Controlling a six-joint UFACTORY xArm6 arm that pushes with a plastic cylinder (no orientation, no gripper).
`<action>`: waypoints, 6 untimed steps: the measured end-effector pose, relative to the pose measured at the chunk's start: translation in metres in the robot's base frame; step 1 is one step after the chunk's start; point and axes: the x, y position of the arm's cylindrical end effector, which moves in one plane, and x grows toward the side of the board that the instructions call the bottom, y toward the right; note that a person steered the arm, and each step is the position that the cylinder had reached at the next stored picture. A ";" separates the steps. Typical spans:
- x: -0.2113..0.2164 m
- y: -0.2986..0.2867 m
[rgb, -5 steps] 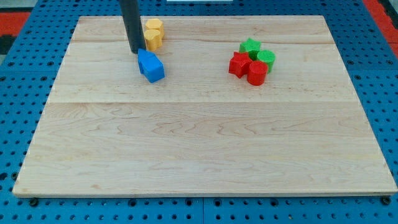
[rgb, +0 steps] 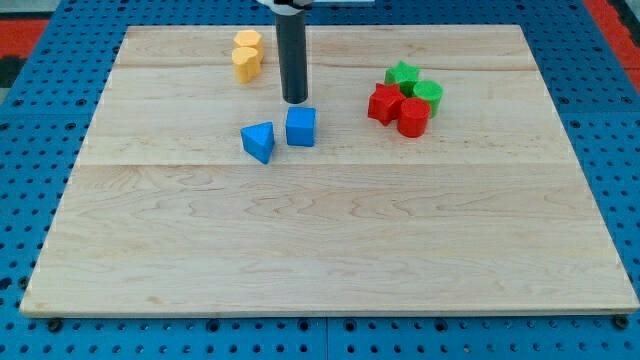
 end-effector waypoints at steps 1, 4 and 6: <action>-0.005 0.011; -0.008 0.093; -0.016 0.138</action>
